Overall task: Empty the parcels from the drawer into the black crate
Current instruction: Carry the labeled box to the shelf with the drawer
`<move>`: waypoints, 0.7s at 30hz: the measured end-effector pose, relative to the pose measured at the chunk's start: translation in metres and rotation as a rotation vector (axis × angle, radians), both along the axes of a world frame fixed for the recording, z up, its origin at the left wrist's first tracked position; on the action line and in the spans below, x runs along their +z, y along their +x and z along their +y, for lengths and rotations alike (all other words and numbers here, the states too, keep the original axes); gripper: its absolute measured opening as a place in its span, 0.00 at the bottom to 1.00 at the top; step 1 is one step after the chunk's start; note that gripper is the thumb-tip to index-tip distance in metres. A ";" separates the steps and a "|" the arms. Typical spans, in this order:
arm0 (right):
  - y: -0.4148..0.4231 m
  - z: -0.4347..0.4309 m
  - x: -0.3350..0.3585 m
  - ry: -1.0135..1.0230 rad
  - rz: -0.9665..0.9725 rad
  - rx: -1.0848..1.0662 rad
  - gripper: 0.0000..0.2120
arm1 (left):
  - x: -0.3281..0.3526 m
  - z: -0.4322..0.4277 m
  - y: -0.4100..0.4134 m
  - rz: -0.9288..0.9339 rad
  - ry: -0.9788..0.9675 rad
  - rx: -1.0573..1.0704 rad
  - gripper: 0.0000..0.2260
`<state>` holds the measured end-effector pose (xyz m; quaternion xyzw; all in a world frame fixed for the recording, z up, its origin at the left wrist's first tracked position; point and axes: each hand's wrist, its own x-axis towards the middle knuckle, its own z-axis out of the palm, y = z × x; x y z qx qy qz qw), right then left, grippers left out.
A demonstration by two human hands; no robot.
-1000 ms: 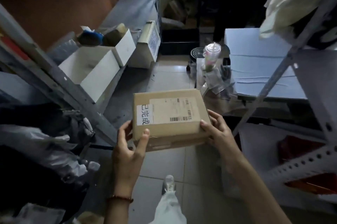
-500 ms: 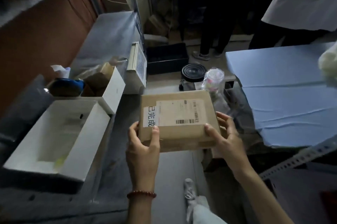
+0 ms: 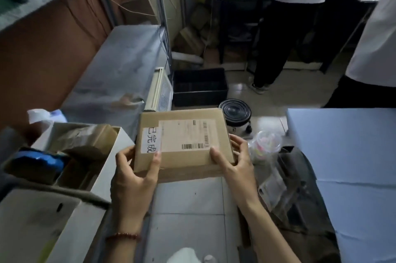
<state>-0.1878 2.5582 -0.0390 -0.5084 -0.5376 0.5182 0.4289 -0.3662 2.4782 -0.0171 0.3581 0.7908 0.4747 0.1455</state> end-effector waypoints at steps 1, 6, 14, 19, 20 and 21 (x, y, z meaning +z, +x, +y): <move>-0.003 0.018 -0.001 -0.007 -0.014 0.020 0.25 | -0.002 0.015 -0.011 -0.043 -0.005 -0.031 0.22; -0.026 0.112 0.000 -0.048 -0.056 0.061 0.30 | -0.014 0.095 -0.062 -0.126 0.002 -0.149 0.17; -0.075 0.218 -0.003 -0.058 -0.059 0.063 0.29 | -0.020 0.217 -0.122 -0.045 -0.080 -0.157 0.14; -0.121 0.302 -0.007 -0.041 -0.051 0.147 0.27 | -0.019 0.271 -0.148 -0.069 -0.027 -0.059 0.20; -0.129 0.322 -0.008 -0.037 -0.061 0.182 0.28 | -0.020 0.282 -0.154 -0.081 -0.028 -0.044 0.21; -0.138 0.343 -0.009 -0.035 -0.066 0.218 0.29 | -0.022 0.294 -0.159 -0.093 -0.027 -0.023 0.21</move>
